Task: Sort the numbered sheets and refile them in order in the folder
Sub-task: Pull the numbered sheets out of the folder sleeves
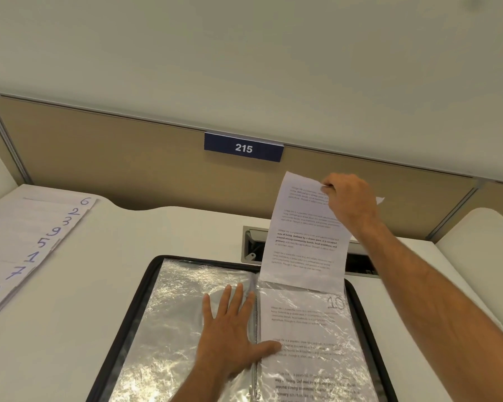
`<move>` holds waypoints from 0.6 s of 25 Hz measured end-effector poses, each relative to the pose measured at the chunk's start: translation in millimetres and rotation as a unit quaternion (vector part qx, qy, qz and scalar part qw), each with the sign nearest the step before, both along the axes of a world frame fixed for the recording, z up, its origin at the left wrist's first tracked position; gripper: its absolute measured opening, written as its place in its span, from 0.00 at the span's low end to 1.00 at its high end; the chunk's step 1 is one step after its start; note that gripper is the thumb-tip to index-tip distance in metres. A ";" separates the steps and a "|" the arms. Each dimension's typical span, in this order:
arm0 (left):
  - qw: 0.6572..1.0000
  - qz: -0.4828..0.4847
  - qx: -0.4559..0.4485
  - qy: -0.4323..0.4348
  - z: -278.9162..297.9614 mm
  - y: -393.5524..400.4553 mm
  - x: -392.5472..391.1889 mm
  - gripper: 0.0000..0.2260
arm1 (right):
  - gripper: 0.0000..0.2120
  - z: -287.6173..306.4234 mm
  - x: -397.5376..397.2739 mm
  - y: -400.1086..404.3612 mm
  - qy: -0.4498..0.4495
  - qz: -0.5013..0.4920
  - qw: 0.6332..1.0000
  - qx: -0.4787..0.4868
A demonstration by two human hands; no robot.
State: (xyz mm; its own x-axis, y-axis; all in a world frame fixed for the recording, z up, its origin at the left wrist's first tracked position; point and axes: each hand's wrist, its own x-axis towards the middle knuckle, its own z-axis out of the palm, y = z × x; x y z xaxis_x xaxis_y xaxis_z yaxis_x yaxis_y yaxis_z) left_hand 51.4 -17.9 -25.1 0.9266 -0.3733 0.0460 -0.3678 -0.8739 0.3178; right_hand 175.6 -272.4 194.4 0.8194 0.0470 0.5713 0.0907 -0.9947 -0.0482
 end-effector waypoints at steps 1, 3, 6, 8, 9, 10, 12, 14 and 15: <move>0.999 0.004 -0.006 0.036 2.4 1.3 0.9 0.55 | 0.06 6.9 -4.9 -0.9 0.002 0.009 1.000 0.010; 0.993 0.015 -0.060 0.096 3.8 4.6 4.6 0.53 | 0.05 21.6 -15.5 -1.1 -0.002 0.035 0.999 0.030; 0.961 0.036 -0.235 0.143 12.3 16.4 5.4 0.43 | 0.05 49.9 -34.3 5.0 -0.004 0.067 0.996 0.056; 0.932 0.053 -0.329 0.147 22.7 26.9 6.8 0.35 | 0.05 67.4 -47.3 12.7 -0.001 0.099 0.993 0.065; 0.926 0.062 -0.349 0.129 30.3 31.3 9.0 0.34 | 0.05 75.3 -53.3 17.7 0.000 0.121 0.990 0.067; 0.925 0.071 -0.360 0.102 39.1 34.7 11.8 0.33 | 0.05 81.4 -58.8 23.4 0.005 0.140 0.988 0.070; 0.914 0.091 -0.394 0.040 63.3 43.1 16.7 0.34 | 0.05 90.5 -70.7 39.2 0.027 0.169 0.982 0.079; 0.891 0.100 -0.442 0.001 92.9 49.9 22.6 0.36 | 0.04 94.7 -78.4 56.8 0.051 0.194 0.975 0.093; 0.884 0.102 -0.455 -0.014 108.5 52.9 24.8 0.36 | 0.04 95.4 -81.1 65.8 0.060 0.206 0.971 0.100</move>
State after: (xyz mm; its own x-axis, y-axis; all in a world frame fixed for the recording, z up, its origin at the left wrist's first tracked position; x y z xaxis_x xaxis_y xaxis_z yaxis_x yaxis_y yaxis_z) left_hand 76.2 35.0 83.4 0.9642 0.0052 0.2652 -0.2506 -0.3094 0.9173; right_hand 94.4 -206.7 289.8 0.8158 0.2834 0.5042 0.4616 -0.8443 -0.2722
